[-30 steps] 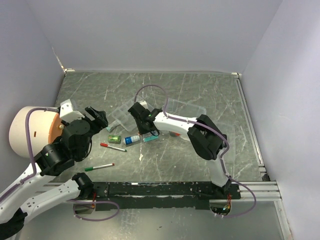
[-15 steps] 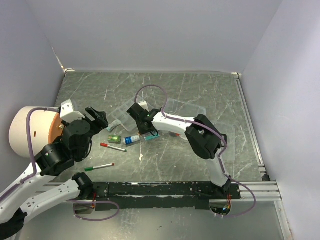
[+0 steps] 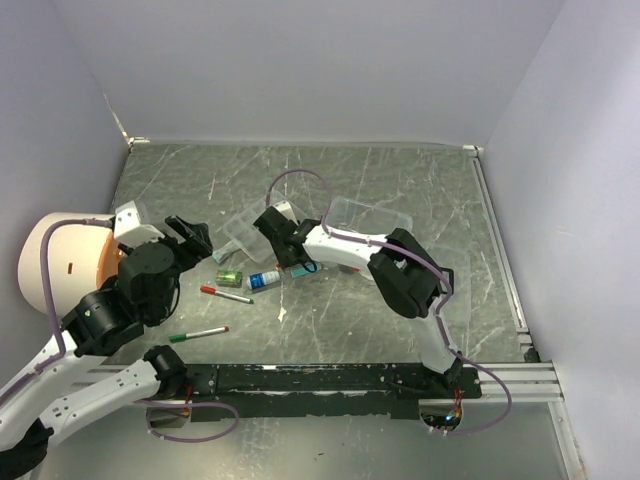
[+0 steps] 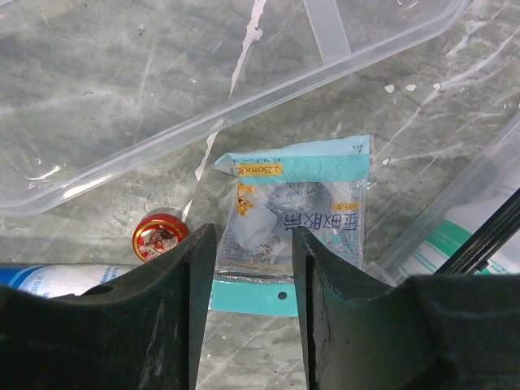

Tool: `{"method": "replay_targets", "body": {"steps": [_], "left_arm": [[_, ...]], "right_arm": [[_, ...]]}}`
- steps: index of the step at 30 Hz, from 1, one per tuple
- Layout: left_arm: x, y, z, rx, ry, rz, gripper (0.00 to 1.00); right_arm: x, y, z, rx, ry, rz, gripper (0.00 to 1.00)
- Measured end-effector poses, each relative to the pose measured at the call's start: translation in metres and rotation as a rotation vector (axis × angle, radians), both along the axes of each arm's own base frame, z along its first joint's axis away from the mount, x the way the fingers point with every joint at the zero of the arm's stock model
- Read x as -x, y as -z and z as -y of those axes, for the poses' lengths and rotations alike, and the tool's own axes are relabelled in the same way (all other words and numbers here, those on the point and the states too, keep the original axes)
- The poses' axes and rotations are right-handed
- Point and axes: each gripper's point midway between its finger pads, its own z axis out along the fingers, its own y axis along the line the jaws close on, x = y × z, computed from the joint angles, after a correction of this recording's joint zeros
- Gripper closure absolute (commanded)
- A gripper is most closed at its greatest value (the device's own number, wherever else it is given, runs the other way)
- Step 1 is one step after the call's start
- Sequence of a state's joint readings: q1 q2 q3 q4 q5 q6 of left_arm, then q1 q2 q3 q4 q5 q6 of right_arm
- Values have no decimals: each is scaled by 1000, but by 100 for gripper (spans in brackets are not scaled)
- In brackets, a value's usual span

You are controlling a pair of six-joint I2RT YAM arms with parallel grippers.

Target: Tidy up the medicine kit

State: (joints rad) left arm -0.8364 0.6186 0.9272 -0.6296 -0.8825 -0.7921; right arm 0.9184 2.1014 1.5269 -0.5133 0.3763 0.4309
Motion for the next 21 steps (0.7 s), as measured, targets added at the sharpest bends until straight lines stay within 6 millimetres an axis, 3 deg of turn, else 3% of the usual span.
{"method": "replay_targets", "body": {"steps": [9,21], "left_arm": [[-3,5,4,-22,1,-17,15],[-6,8,7,-50,9,-30,15]], "right_arm": [[-8,-2,-3,14,-50,43,68],[-15,1,-12,18,-106,63,57]]}}
